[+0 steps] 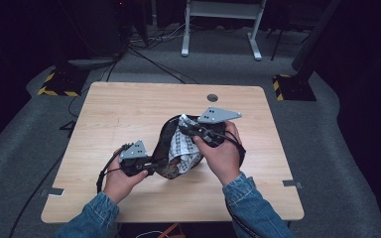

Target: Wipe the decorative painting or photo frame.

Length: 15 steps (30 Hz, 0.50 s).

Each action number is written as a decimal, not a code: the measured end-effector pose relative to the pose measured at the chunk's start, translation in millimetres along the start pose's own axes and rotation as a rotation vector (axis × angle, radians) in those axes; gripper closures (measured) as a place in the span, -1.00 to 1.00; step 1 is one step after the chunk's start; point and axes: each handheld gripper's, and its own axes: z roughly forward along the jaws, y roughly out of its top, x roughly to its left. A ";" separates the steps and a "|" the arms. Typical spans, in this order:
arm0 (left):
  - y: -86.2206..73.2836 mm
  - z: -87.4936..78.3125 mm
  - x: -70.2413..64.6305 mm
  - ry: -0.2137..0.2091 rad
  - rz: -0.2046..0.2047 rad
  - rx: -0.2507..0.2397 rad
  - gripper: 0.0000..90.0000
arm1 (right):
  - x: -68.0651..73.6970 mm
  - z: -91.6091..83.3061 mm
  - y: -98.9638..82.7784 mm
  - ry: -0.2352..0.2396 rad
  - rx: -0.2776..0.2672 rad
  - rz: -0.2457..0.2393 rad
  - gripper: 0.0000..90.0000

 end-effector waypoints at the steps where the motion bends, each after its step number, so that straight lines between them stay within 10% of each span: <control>1: -0.2 0.0 -0.3 0.001 0.000 -0.001 0.78 | -3.9 -1.4 -1.1 -0.007 -0.002 0.009 0.92; 15: 0.3 0.4 -1.1 0.004 -0.002 -0.003 0.77 | -31.0 -8.8 -14.3 -0.065 0.024 0.054 0.92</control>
